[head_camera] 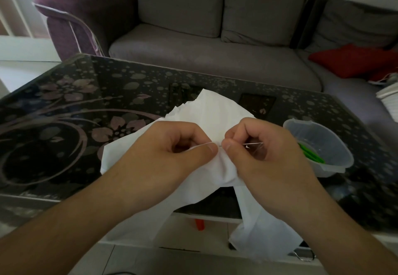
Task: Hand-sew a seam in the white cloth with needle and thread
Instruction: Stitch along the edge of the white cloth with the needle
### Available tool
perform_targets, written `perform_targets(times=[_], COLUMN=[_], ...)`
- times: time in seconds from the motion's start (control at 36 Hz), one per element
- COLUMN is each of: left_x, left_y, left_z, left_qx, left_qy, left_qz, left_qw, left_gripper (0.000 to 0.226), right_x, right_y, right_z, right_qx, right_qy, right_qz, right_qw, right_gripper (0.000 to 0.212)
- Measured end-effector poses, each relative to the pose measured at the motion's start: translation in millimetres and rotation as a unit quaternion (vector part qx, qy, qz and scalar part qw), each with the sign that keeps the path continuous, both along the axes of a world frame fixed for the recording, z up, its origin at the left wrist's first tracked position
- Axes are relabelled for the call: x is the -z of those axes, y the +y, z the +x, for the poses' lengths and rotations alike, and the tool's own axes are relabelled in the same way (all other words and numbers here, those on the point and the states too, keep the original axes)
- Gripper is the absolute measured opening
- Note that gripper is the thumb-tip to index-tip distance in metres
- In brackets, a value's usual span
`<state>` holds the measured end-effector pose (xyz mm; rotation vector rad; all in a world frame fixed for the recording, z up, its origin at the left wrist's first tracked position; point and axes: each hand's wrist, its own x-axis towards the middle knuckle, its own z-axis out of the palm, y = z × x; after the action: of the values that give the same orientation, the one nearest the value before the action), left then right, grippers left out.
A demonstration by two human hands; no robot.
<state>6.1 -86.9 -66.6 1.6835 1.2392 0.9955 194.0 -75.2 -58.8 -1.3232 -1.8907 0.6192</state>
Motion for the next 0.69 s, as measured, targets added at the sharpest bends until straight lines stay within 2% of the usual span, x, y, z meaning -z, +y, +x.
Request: perform_targets(times=[0.11,0.22,0.36,0.53,0.69], left_x=[0.2,-1.1,-0.8,-1.1,-0.7], left_y=[-0.4,-0.8,-0.2,-0.1,0.1], left_z=[0.4,0.6,0.4,1.0,0.7], left_qx=[-0.01,-0.016,-0.016,-0.02,-0.017], left_qy=[0.0,-0.007,-0.008,-0.006,-0.003], left_qz=[-0.003,-0.007,-0.013,-0.016,0.002], left_qw=[1.0,1.0,1.0,1.0,1.0], left_gripper=[0.019,0.02,0.021,0.02,0.019], right_x=[-2.8,-4.9,-3.9,-1.0,0.6], right_y=[-0.3,3.0,6.2,8.1,8.6], right_z=[1.3,4.0,7.4,9.1,9.0], right_qx=[0.008,0.002,-0.018,-0.051,-0.093], right_qy=[0.025,0.089,0.158,0.214,0.294], right_qz=[-0.045,-0.101,-0.158,-0.186,-0.22], right_qw=[0.999,0.991,0.975,0.958,0.925], right_gripper=[0.02,0.017,0.026,0.029,0.015])
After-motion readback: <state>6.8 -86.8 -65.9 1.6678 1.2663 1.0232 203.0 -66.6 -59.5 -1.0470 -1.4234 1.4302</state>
